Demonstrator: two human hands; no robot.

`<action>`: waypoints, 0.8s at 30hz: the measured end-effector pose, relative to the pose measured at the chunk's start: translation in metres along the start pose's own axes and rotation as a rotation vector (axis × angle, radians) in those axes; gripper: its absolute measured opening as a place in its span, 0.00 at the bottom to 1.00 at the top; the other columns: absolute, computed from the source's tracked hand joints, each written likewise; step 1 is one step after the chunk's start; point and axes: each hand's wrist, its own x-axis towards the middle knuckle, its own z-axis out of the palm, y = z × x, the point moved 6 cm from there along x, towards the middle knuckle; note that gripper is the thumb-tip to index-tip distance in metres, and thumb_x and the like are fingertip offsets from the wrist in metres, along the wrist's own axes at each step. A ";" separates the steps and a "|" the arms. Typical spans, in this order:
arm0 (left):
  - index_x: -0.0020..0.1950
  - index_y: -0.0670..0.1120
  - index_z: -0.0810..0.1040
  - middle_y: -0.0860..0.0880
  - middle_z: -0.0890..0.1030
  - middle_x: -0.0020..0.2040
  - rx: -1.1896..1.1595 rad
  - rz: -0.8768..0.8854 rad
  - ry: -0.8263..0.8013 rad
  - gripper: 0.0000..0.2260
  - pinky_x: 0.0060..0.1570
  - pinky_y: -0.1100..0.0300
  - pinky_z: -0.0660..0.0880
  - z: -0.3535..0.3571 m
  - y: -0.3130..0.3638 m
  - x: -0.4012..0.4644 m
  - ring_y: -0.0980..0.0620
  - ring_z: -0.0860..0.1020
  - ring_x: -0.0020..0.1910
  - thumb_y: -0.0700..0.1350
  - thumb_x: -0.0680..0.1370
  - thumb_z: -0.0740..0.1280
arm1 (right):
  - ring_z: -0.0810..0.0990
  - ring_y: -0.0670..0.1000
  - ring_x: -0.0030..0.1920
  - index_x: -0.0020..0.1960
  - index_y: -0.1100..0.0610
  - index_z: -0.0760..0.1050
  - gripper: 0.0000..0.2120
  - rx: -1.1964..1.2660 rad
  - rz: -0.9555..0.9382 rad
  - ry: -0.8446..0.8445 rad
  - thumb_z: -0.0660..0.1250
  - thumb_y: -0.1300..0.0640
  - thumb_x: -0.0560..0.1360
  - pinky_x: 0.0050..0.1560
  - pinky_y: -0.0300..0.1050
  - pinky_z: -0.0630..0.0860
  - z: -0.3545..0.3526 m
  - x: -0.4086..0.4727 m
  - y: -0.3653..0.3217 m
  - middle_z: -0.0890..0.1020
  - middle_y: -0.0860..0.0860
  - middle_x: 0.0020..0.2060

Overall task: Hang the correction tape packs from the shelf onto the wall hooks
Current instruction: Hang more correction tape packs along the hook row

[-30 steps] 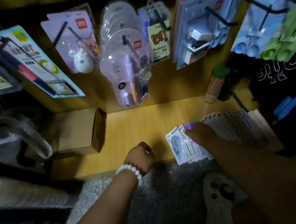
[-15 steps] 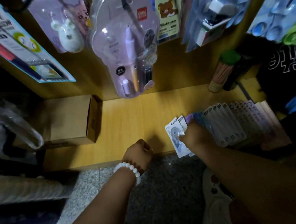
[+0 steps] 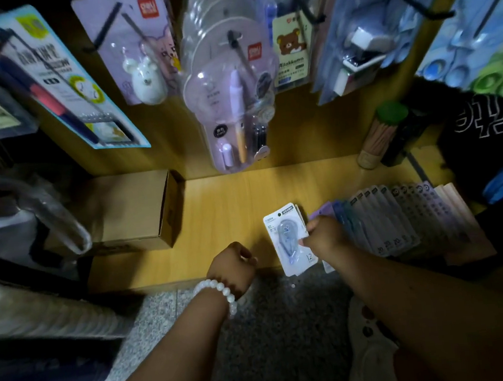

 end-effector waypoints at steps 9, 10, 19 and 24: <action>0.65 0.38 0.67 0.37 0.78 0.60 -0.294 -0.212 0.067 0.28 0.47 0.56 0.70 -0.031 -0.015 -0.027 0.40 0.77 0.55 0.60 0.77 0.64 | 0.80 0.51 0.45 0.46 0.58 0.79 0.09 0.193 -0.186 -0.100 0.76 0.61 0.68 0.47 0.44 0.76 0.007 -0.050 -0.065 0.81 0.52 0.41; 0.65 0.37 0.67 0.37 0.77 0.60 -0.346 -0.242 0.082 0.30 0.48 0.54 0.71 -0.035 -0.019 -0.033 0.39 0.77 0.55 0.61 0.76 0.64 | 0.80 0.52 0.44 0.42 0.56 0.77 0.08 0.210 -0.206 -0.118 0.76 0.62 0.67 0.47 0.45 0.77 0.010 -0.057 -0.072 0.81 0.52 0.40; 0.66 0.43 0.77 0.40 0.81 0.61 -1.210 -0.166 0.041 0.24 0.65 0.37 0.71 -0.070 -0.025 -0.082 0.37 0.79 0.60 0.56 0.75 0.69 | 0.77 0.41 0.29 0.56 0.69 0.76 0.13 0.442 -0.326 -0.267 0.70 0.67 0.73 0.25 0.29 0.70 0.010 -0.128 -0.131 0.80 0.54 0.38; 0.63 0.41 0.79 0.38 0.83 0.58 -1.337 -0.077 0.145 0.17 0.60 0.40 0.76 -0.107 -0.015 -0.113 0.37 0.81 0.58 0.49 0.78 0.67 | 0.78 0.50 0.37 0.50 0.61 0.78 0.06 0.581 -0.426 -0.292 0.69 0.60 0.75 0.32 0.39 0.72 -0.009 -0.169 -0.164 0.81 0.56 0.43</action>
